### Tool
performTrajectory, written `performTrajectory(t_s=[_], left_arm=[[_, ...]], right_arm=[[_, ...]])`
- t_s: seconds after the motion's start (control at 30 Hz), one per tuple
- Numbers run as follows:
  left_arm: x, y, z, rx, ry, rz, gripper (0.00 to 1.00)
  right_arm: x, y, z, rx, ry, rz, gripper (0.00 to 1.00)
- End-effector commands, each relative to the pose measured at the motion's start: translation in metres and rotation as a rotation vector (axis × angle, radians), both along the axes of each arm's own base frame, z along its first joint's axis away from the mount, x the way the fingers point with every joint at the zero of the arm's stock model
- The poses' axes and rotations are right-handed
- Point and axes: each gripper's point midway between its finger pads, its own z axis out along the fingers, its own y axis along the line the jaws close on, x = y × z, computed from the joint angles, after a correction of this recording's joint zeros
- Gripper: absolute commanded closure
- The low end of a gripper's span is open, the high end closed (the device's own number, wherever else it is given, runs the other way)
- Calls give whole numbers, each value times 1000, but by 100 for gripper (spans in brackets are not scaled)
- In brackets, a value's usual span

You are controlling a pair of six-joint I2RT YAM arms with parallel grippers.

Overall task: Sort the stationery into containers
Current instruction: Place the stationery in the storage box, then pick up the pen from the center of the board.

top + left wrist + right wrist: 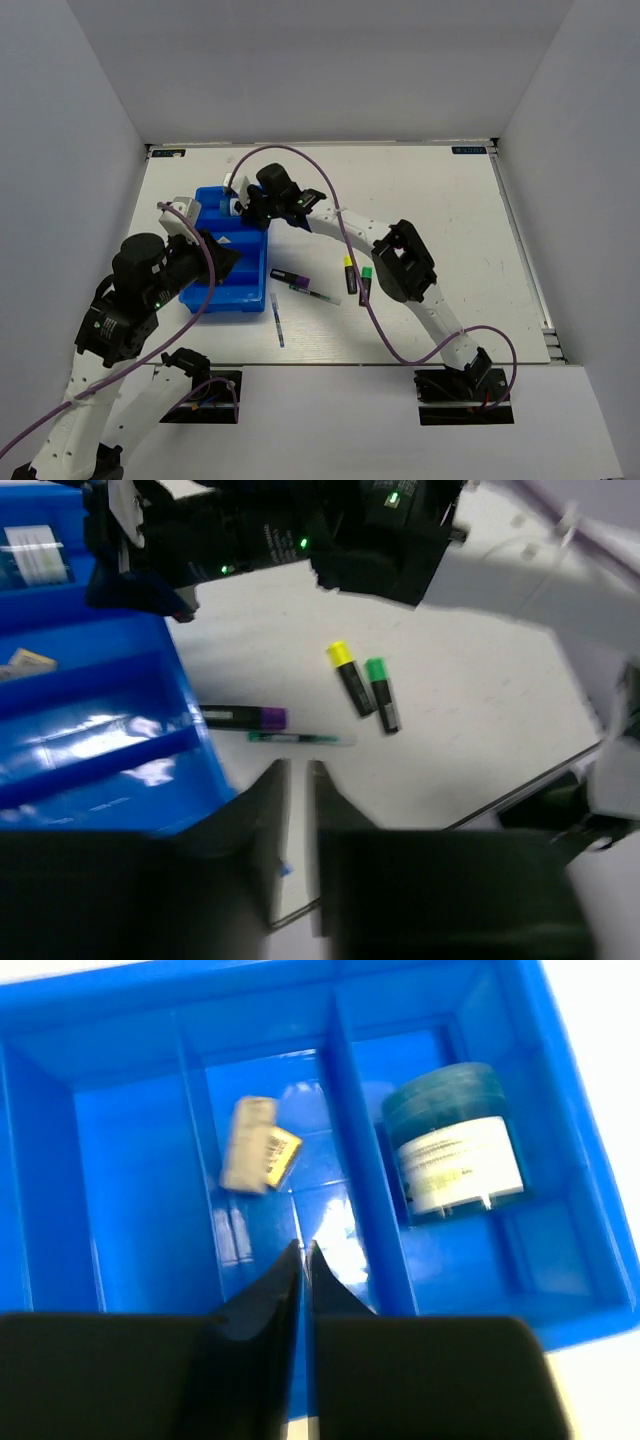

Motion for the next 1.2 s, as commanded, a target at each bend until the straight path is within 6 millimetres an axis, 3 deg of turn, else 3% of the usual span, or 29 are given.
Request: performTrajectory(t_s=[0.0,0.03,0.07,0.1,0.13,0.17,0.2,0.23,0.27,0.3,0.33,0.4,0.43,0.47,0.5,0.53,0.57,0.6,0.63,0.7,0.77,0.8,0.83,0.87,0.93,1.0,1.17], left_arm=[[-10,1,10,-15,0,-15,83],[-11,0,10,-17,6,-18,90],[-10,-2,7,-27,28,-17,94],[-10,-3,5,-34,45,-17,96],[-10,-6,0,-37,72,-27,96],[-10,-9,-6,-44,110,-28,96],[-4,-14,-20,-36,184,-25,96],[-6,-20,-27,-42,233,-52,96],[-6,-23,-35,-41,281,-60,91],[-7,-26,-43,-31,327,-74,87],[-1,-37,-64,-1,425,-110,83],[2,-47,-84,45,501,-151,62],[7,-50,-96,84,536,-158,54],[4,-61,-107,139,561,-197,42],[9,-61,-113,178,554,-186,38],[6,-75,-117,223,552,-232,35],[16,-74,-127,284,554,-186,34],[16,-81,-126,306,541,-200,34],[20,-87,-139,338,578,-188,35],[27,-94,-136,371,552,-156,42],[32,-103,-146,366,590,-125,44],[34,-104,-147,374,583,-107,44],[39,-105,-153,381,590,-73,42],[40,-105,-155,388,588,-49,34],[45,-103,-162,403,597,2,32],[52,-101,-173,421,603,59,32],[67,-100,-185,362,614,209,31]], right_arm=[[23,-17,103,114,-106,-179,100],[34,-26,109,96,-133,-250,100],[43,-42,134,93,-178,-328,100],[48,-53,135,69,-183,-364,100],[63,-77,145,35,-233,-496,100],[62,-86,145,18,-224,-504,100],[71,-121,130,-77,-198,-583,100],[72,-139,129,-112,-186,-625,100],[70,-153,124,-139,-152,-656,94],[65,-194,85,-292,-60,-680,74],[53,-205,92,-290,-18,-655,66],[29,-248,67,-390,112,-620,49],[12,-259,61,-406,166,-581,41],[-8,-271,49,-423,275,-535,41],[-21,-292,46,-437,345,-540,53],[-39,-288,54,-393,397,-465,72],[-50,-307,48,-425,441,-505,97],[-54,-315,45,-442,456,-527,100],[-67,-330,34,-491,466,-559,100],[-70,-348,22,-562,460,-667,100],[-84,-357,7,-601,519,-730,100],[-88,-360,6,-609,544,-745,94],[-98,-364,-6,-642,584,-750,74],[-106,-356,-9,-616,642,-737,68],[-116,-356,-22,-628,708,-755,51],[-123,-350,-33,-624,794,-786,47],[-110,-341,-49,-572,847,-893,46]])
